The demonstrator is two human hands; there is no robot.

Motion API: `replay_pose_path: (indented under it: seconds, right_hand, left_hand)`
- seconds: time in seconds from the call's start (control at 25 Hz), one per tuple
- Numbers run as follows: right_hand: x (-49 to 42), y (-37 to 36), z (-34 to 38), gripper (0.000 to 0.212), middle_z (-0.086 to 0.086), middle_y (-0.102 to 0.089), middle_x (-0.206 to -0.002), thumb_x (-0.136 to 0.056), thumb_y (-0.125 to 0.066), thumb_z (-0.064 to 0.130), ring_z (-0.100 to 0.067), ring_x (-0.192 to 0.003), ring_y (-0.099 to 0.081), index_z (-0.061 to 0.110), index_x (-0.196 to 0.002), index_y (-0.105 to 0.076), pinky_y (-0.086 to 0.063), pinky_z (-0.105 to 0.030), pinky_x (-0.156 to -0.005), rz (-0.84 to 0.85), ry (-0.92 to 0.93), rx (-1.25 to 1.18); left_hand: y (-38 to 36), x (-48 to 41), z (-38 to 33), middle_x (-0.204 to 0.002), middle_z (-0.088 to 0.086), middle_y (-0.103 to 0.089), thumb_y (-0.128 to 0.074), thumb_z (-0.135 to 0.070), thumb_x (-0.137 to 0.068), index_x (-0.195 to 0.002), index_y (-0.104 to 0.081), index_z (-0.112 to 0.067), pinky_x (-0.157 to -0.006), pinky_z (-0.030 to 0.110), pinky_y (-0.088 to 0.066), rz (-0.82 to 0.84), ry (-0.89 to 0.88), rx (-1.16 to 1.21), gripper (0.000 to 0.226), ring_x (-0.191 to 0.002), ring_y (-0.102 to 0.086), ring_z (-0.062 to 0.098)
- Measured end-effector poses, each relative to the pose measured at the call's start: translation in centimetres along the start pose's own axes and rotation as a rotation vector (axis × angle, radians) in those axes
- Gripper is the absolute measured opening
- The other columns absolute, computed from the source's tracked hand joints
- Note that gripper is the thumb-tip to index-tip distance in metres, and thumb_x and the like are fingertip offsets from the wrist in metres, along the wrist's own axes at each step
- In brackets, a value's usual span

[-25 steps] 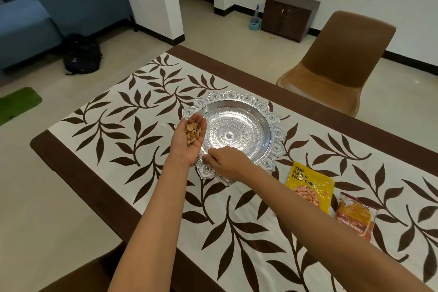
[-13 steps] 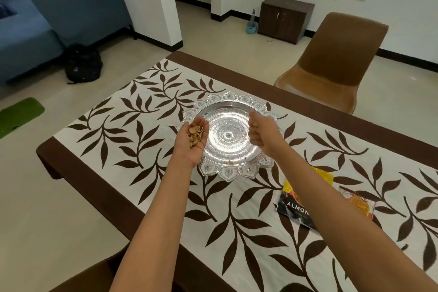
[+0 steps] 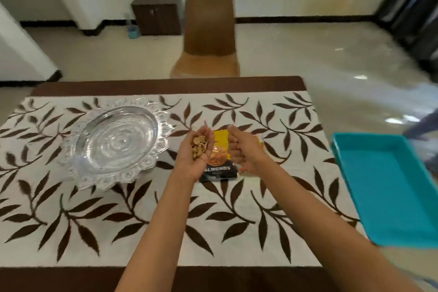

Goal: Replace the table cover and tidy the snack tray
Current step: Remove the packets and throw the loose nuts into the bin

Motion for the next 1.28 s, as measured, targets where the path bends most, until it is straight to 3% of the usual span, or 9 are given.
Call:
replay_pose_path:
  seconds: [0.2, 0.44, 0.72, 1.0, 1.12, 1.28]
  right_hand:
    - [5.3, 10.6, -0.2, 0.056, 0.008, -0.024, -0.04, -0.099, -0.045, 0.04, -0.005, -0.029, -0.017, 0.023, -0.046, -0.038, -0.015, -0.013, -0.028, -0.178, -0.01, -0.306]
    - [17.7, 25.6, -4.2, 0.052, 0.008, -0.027, -0.038, -0.1, -0.042, 0.037, -0.004, -0.028, -0.018, 0.023, -0.051, -0.036, -0.014, -0.012, -0.027, -0.366, 0.07, -0.467]
    - [36.7, 41.9, -14.7, 0.046, 0.009, -0.025, -0.036, -0.098, -0.044, 0.038, -0.002, -0.025, -0.016, 0.021, -0.056, -0.035, -0.013, -0.008, -0.029, -0.701, 0.077, -0.572]
    - [55.3, 51.4, -32.0, 0.047, 0.007, -0.029, -0.04, -0.097, -0.045, 0.041, -0.005, -0.027, -0.018, 0.021, -0.055, -0.039, -0.014, -0.011, -0.03, -1.033, -0.067, -0.579]
    - [59.6, 53.2, -42.1, 0.048, 0.003, -0.033, -0.046, -0.097, -0.047, 0.044, -0.007, -0.031, -0.024, 0.019, -0.056, -0.044, -0.018, -0.014, -0.031, -1.162, -0.2, -0.632]
    - [61.2, 54.6, -54.8, 0.047, 0.002, -0.041, -0.045, -0.1, -0.042, 0.041, -0.006, -0.032, -0.034, 0.017, -0.059, -0.046, -0.028, -0.016, -0.032, -1.31, -0.329, -0.882]
  left_hand:
    - [-3.3, -0.4, 11.2, -0.09, 0.01, -0.068, -0.049, -0.019, -0.097, -0.093, -0.063, 0.0, -0.082, 0.032, -0.058, 0.029, 0.172, -0.178, 0.024, -0.089, -0.067, 0.02]
    - [-5.3, 3.0, 31.3, -0.09, 0.012, -0.068, -0.043, -0.023, -0.1, -0.09, -0.064, -0.001, -0.084, 0.031, -0.057, 0.064, 0.476, -0.441, 0.032, -0.09, -0.066, 0.022]
    - [-2.3, 12.9, 56.8, -0.077, 0.011, -0.073, -0.041, -0.023, -0.101, -0.089, -0.063, -0.001, -0.067, 0.027, -0.06, 0.105, 0.798, -0.618, 0.033, -0.087, -0.064, 0.02]
    - [9.5, 24.6, 75.5, -0.069, 0.006, -0.07, -0.041, -0.024, -0.101, -0.083, -0.061, -0.005, -0.065, 0.023, -0.058, 0.098, 1.098, -0.996, 0.034, -0.074, -0.066, 0.015]
    - [17.8, 27.9, 80.2, -0.062, 0.003, -0.068, -0.044, -0.021, -0.101, -0.078, -0.06, -0.006, -0.065, 0.021, -0.056, 0.052, 1.147, -1.221, 0.032, -0.073, -0.062, 0.014]
    - [28.4, 30.3, 84.7, -0.058, 0.002, -0.062, -0.048, -0.014, -0.099, -0.073, -0.058, -0.008, -0.059, 0.018, -0.052, -0.1, 1.144, -1.414, 0.028, -0.062, -0.056, 0.012]
Point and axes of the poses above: each hand's wrist, its own x-axis away from the middle knuckle, its own y-axis out of the back of the hand, z = x × y, the point moved 8 cm from there along -x, towards the middle knuckle
